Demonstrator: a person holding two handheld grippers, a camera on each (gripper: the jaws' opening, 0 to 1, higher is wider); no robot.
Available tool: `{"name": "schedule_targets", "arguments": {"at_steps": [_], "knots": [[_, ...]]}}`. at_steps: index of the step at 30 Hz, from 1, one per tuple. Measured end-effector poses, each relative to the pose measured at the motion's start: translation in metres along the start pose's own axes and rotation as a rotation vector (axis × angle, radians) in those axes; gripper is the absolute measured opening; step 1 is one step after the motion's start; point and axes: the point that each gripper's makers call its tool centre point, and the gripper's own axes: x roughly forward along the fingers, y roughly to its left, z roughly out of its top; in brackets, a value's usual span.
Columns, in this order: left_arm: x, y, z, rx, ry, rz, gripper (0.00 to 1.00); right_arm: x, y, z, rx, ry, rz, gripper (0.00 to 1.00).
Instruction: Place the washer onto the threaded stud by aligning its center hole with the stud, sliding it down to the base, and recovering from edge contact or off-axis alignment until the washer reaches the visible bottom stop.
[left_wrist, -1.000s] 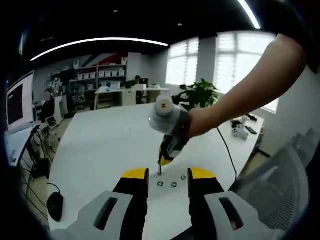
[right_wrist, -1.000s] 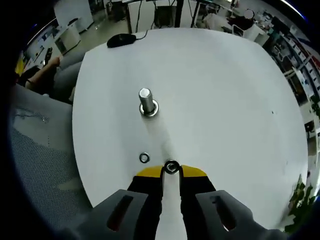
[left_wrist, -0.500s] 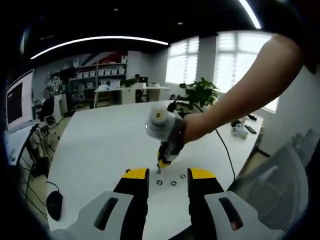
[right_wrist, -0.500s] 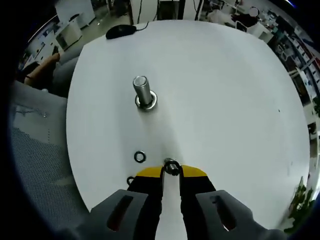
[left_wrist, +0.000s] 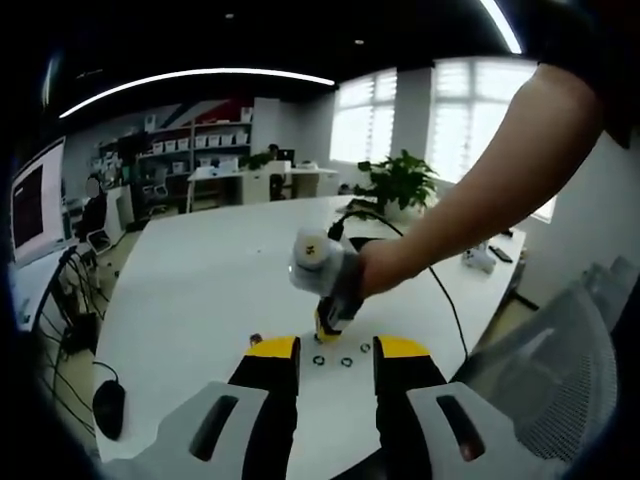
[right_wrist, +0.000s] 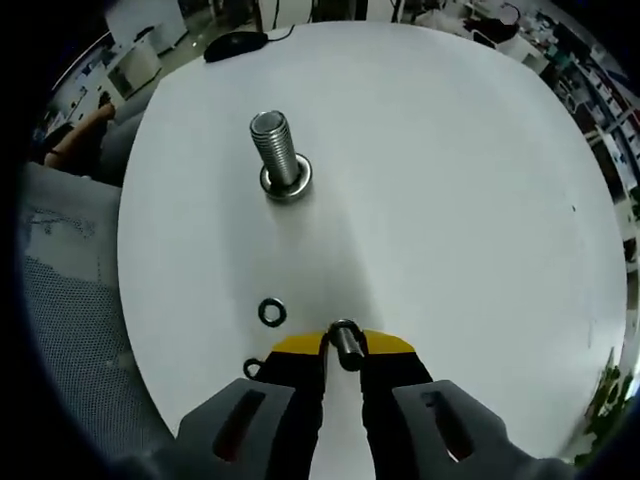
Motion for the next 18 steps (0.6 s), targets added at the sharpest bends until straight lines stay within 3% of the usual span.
{"name": "schedule_targets", "arguments": {"at_steps": [4,7,18], "knots": [[0.0,0.001,0.0,0.003,0.001,0.004,0.27,0.004,0.0,-0.012,-0.021,0.049,0.002,0.11],[0.0,0.002,-0.001,0.003,0.004,0.007,0.27,0.001,0.002,-0.005,0.018,0.0,0.004,0.13],[0.0,0.001,-0.001,0.011,0.007,0.008,0.27,-0.015,-0.004,-0.009,0.013,-0.021,-0.018,0.18]]}}
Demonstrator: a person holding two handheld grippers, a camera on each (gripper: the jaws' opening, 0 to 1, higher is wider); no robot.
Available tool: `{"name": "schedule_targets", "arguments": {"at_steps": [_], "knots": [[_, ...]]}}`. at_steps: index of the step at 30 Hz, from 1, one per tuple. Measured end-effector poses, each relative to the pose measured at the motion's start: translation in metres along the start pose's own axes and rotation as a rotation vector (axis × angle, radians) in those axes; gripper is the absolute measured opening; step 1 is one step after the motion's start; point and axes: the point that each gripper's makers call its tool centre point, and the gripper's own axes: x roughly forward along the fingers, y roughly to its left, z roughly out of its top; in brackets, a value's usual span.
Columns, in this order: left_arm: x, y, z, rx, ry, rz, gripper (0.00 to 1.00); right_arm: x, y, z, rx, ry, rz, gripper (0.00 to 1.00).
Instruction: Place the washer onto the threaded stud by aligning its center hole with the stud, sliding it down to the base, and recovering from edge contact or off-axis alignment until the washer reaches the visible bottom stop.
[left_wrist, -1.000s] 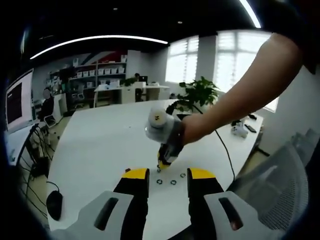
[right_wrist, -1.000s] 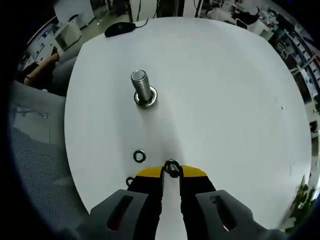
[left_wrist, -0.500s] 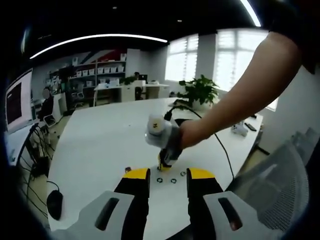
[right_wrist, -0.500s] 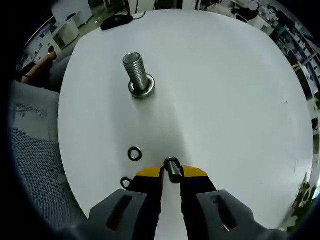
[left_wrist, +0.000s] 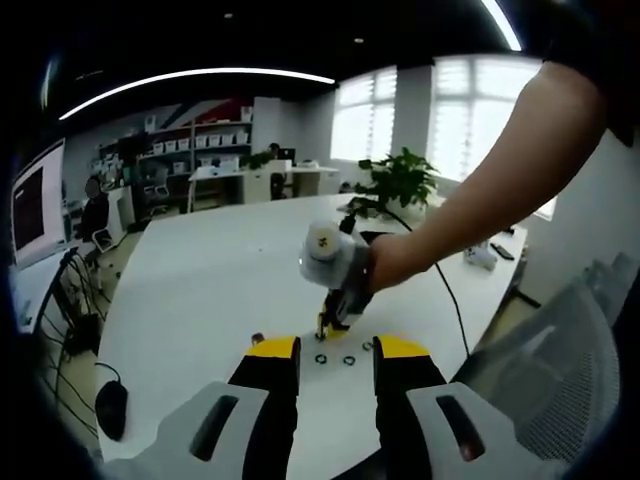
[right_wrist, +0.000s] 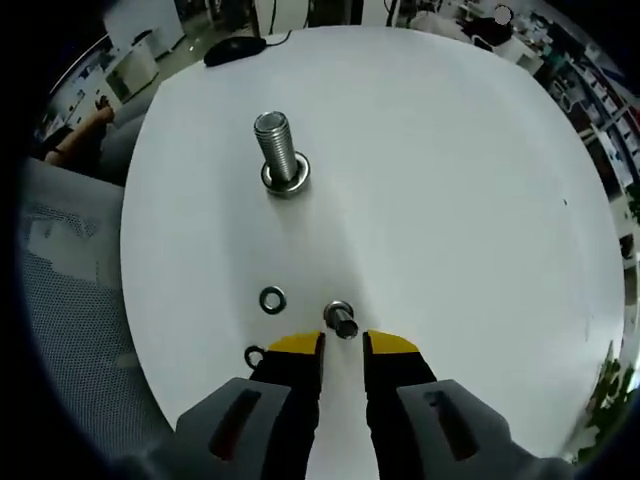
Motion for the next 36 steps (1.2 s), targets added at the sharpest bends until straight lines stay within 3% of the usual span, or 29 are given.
{"name": "schedule_targets", "arguments": {"at_steps": [18,24,27,36], "knots": [[0.001,-0.001,-0.003,0.015,0.015,0.004,0.27,-0.029,-0.006,-0.036,0.067,-0.02,-0.018,0.2],[0.002,-0.002,-0.005,0.024,0.024,-0.002,0.27,-0.033,0.005,-0.045,0.076,-0.032,-0.017,0.2],[0.002,-0.003,-0.005,0.026,0.025,-0.003,0.27,-0.033,0.011,-0.052,0.009,-0.008,-0.032,0.2],[0.001,-0.004,-0.006,0.035,0.027,-0.004,0.27,-0.031,0.028,-0.062,0.05,-0.017,0.0,0.22]]}}
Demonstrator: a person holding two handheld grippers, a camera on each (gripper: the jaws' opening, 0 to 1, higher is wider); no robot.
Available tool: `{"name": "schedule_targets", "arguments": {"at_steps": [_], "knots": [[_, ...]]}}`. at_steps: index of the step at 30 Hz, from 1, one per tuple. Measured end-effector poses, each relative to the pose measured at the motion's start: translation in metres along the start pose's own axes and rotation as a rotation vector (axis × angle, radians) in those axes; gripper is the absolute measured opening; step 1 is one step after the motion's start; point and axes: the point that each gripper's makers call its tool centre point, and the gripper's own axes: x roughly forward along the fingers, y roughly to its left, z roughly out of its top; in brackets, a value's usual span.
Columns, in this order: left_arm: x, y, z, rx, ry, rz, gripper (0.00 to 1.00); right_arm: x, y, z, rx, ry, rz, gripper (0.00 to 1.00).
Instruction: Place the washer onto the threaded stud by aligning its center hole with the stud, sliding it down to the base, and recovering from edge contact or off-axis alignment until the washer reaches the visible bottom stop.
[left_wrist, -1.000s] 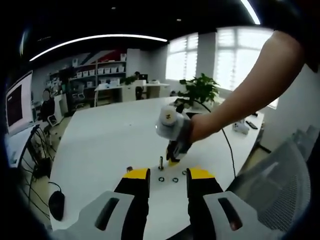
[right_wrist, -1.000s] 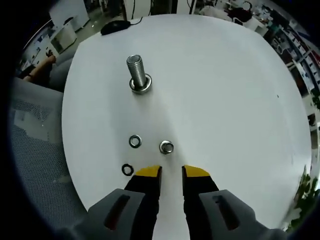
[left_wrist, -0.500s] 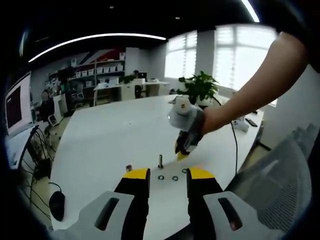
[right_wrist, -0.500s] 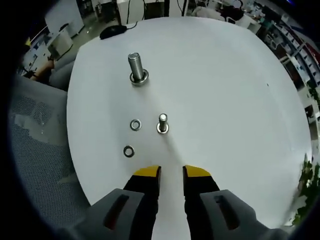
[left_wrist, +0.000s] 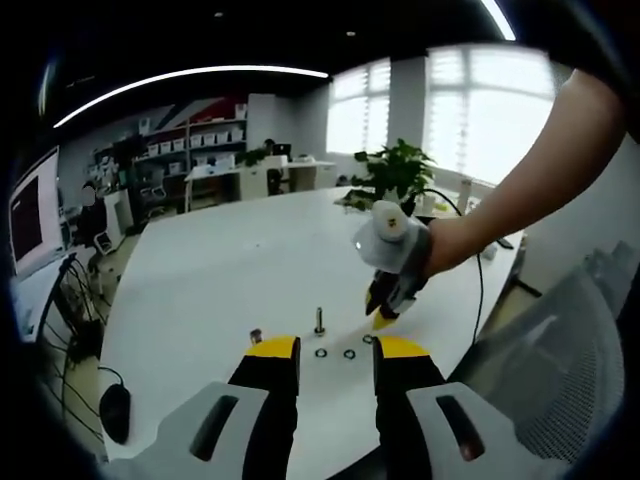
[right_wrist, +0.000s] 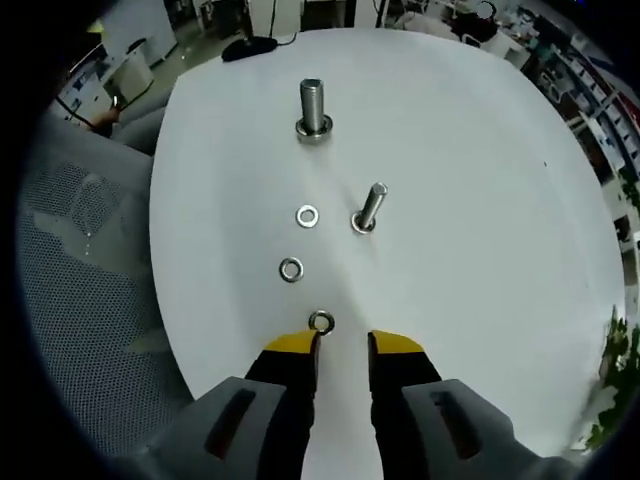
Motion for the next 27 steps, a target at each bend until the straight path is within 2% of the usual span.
{"name": "schedule_targets", "arguments": {"at_steps": [5,8,17,23,27], "knots": [[0.0,0.0,-0.001,0.006,0.003,0.002,0.27,0.001,0.005,-0.001,0.005,-0.01,0.001,0.23],[0.0,-0.001,-0.002,0.011,0.01,-0.002,0.27,0.003,0.008,-0.002,0.041,-0.02,0.009,0.23],[0.001,-0.005,-0.002,0.022,0.014,-0.014,0.27,0.009,0.014,-0.013,0.031,-0.003,0.025,0.24],[0.001,-0.005,-0.002,0.021,0.012,-0.021,0.27,0.016,0.013,-0.004,0.034,-0.017,0.023,0.24],[0.001,-0.004,-0.003,0.015,0.015,-0.02,0.27,0.023,0.014,-0.003,0.025,-0.004,0.024,0.24]]}}
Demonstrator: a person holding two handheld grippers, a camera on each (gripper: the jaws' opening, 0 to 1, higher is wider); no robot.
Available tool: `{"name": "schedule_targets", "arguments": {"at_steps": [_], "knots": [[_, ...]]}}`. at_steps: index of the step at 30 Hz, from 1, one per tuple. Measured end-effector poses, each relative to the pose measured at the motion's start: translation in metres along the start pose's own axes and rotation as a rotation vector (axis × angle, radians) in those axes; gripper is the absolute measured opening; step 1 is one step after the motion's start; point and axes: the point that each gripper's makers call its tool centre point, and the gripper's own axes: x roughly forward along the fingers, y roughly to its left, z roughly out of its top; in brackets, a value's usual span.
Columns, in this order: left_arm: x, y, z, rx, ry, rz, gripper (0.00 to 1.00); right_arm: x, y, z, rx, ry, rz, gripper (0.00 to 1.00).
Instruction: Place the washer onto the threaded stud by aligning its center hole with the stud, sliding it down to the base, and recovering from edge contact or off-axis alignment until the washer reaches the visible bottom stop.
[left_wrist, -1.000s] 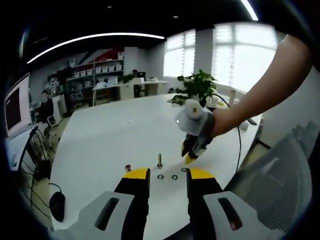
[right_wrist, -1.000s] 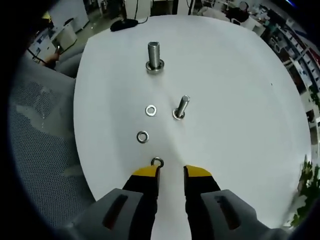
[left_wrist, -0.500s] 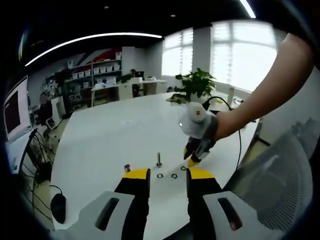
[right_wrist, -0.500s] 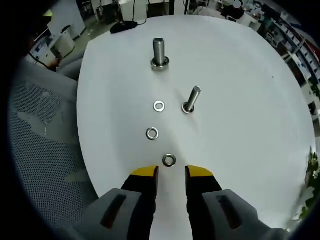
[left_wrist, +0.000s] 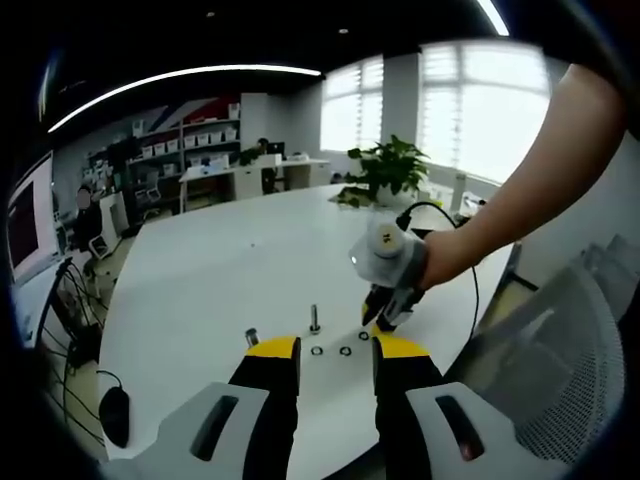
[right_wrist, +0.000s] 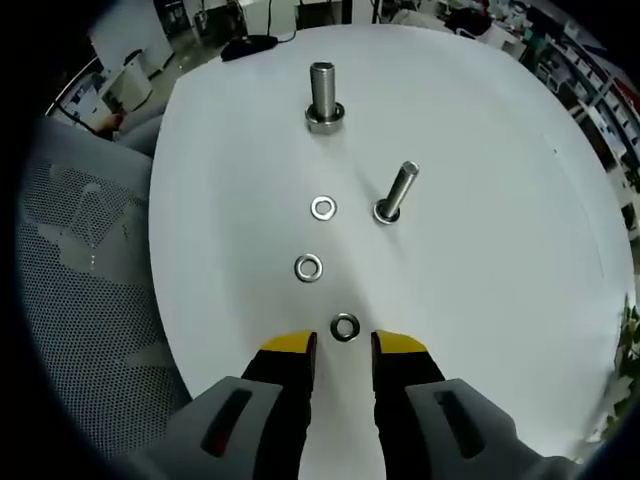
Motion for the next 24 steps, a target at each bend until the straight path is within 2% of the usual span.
{"name": "schedule_targets", "arguments": {"at_steps": [9,13,17,18,22,24], "knots": [[0.0004,0.0005,0.0019,-0.006,-0.009,-0.003,0.26,0.0053,-0.0004,0.003,-0.019,0.028,0.027,0.22],[0.0004,0.0014,0.0019,-0.011,-0.01,-0.001,0.26,0.0054,-0.0008,0.0016,-0.069,0.042,0.042,0.21],[-0.0005,0.0038,0.003,-0.017,-0.017,0.007,0.26,0.0048,0.0013,0.0012,-0.066,0.046,0.048,0.22],[-0.0004,0.004,0.0031,-0.019,-0.017,0.007,0.26,0.0048,0.002,0.0008,-0.099,0.049,0.045,0.22],[-0.0004,0.0037,0.003,-0.019,-0.017,0.007,0.25,0.0051,0.003,-0.0008,-0.129,0.069,0.047,0.15],[-0.0001,0.0037,0.0025,-0.018,-0.015,0.008,0.25,0.0026,0.0039,-0.0013,-0.138,0.078,0.048,0.16]]}}
